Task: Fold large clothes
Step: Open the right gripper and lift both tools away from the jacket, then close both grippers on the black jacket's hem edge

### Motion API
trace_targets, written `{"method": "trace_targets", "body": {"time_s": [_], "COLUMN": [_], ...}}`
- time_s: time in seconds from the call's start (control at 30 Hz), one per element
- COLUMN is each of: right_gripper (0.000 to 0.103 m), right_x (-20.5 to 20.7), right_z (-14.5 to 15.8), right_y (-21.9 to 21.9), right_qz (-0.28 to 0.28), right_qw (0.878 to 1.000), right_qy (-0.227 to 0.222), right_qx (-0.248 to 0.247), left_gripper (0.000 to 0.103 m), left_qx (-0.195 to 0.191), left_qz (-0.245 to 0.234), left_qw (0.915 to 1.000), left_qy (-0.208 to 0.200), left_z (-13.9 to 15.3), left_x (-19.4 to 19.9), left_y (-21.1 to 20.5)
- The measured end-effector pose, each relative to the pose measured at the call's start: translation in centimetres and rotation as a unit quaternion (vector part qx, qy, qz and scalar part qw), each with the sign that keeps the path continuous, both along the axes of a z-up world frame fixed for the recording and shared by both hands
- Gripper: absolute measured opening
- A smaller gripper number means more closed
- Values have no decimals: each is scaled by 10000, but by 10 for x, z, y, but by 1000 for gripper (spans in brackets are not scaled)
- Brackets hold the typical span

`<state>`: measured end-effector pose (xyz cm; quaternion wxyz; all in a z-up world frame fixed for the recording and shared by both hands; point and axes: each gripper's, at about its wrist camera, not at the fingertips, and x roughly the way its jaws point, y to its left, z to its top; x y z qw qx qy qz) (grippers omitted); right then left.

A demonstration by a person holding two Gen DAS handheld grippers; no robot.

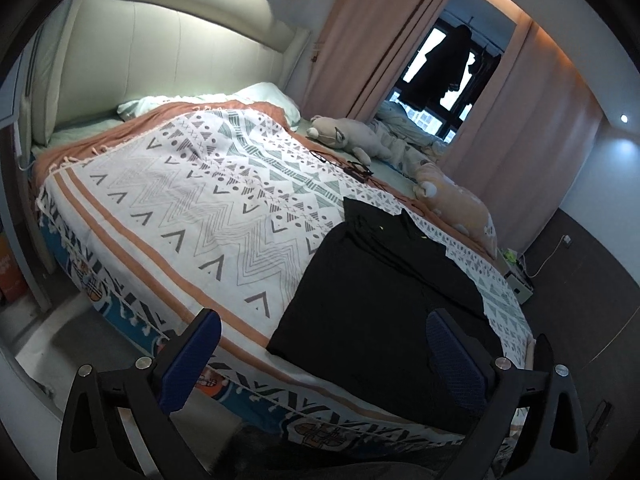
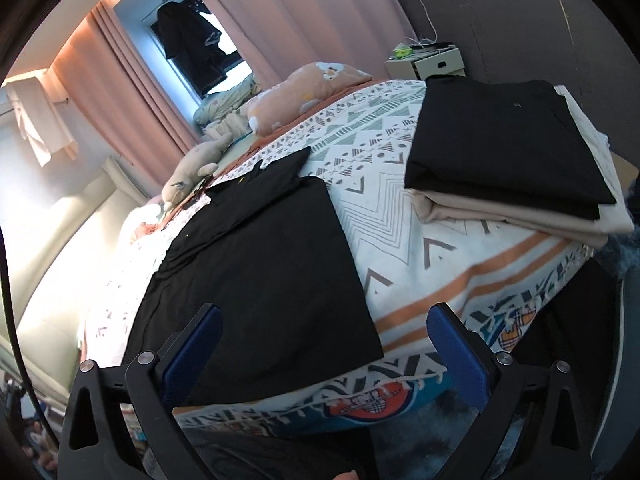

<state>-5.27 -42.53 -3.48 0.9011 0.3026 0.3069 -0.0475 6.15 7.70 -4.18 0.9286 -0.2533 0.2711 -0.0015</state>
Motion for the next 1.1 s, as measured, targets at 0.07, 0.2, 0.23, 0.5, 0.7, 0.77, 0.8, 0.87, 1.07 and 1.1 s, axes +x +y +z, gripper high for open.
{"method": "trace_targets", "body": {"time_s": [0.07,0.2,0.23,0.5,0.7,0.77,0.8,0.87,1.07,1.1], "right_gripper": [103,102,102,73,70,70,70,70,69,69], "right_x": [1,11,15,48,67,74,77,84,102,102], "right_z": [-11,-33,-40,-79,-93,-95,-97,-100,-110,-111], "right_y": [0,-2,-2,-6,-13,-15,-16,-17,-20,-21], "right_qz": [44,131,211,256,298,315,333,368,509,515], "right_qw": [9999,9991,9982,9949,9947,9944,9942,9937,9917,9911], "right_qy": [43,117,99,383,447,446,451,458,450,415], "right_qx": [116,397,545,894,878,905,922,956,1094,1158], "left_gripper": [102,102,101,68,54,54,54,54,54,54], "left_qx": [-72,-54,-92,-344,-499,-538,-527,-480,-489,-485], "left_qz": [-90,-280,-371,-741,-781,-750,-737,-718,-841,-865], "left_qw": [9999,9987,9980,9902,9848,9836,9832,9819,9805,9802], "left_qy": [98,414,494,1135,1471,1548,1583,1685,1710,1713], "left_z": [-12,-38,-44,-99,-130,-137,-140,-146,-151,-150], "left_x": [6,30,36,84,114,122,126,132,142,141], "left_y": [2,-1,-2,1,7,10,10,10,13,13]}}
